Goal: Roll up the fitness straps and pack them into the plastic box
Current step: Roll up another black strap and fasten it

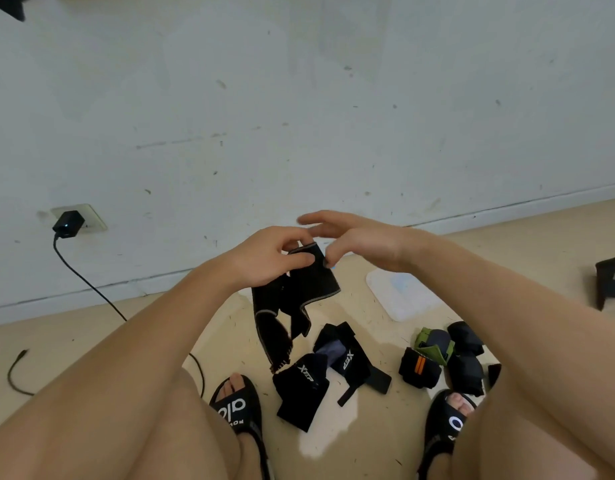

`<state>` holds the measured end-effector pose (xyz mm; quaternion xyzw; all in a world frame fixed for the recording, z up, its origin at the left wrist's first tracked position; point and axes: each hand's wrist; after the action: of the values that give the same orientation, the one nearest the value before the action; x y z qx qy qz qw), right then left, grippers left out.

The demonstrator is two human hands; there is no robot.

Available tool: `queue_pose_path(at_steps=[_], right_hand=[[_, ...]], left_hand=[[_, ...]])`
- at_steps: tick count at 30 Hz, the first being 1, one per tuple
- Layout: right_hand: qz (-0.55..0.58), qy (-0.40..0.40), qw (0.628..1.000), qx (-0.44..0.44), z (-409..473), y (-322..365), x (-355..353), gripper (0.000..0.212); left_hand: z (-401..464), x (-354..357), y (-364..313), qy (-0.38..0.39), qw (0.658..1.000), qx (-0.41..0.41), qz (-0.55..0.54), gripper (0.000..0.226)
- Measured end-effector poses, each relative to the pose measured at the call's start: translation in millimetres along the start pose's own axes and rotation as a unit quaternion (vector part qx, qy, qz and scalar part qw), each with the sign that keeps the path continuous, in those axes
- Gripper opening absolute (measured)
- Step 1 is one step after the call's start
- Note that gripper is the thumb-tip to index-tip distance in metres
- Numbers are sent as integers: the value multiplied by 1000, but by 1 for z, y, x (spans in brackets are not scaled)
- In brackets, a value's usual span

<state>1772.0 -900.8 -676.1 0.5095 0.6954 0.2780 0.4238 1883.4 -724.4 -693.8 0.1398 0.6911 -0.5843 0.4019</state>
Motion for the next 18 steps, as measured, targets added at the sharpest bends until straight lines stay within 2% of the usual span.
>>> queue_pose_path(at_steps=[2, 6, 9, 13, 15, 17, 18], right_hand=[[-46, 17, 999, -17, 2, 1, 8, 55], [-247, -88, 964, -34, 12, -9, 13, 25], [-216, -100, 970, -52, 15, -9, 5, 4], [-142, -123, 982, -29, 5, -7, -19, 16], [-139, -139, 980, -3, 3, -14, -32, 15], [-184, -134, 973, 40, 6, -22, -35, 14], [-193, -114, 973, 54, 8, -24, -31, 25]], left_hand=[[-1, 0, -1, -14, 1000, 14, -19, 6], [-4, -1, 1, -4, 1000, -7, 2, 6], [-8, -5, 8, 39, 998, -50, -3, 13], [-22, -14, 19, 114, 987, -104, -45, 17], [-25, -19, 23, 111, 986, -119, -42, 15], [-25, -21, 22, 82, 989, -115, -49, 12], [-24, -20, 19, 67, 990, -108, -57, 11]])
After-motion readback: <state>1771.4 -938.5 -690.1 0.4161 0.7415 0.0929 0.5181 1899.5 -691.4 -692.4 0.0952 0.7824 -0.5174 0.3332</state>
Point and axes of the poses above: each hand's wrist, its own z-axis towards the middle knuckle, its own x-axis out of the palm, y = z × x, and after that the axes turned 12 degrees about x, right-handed
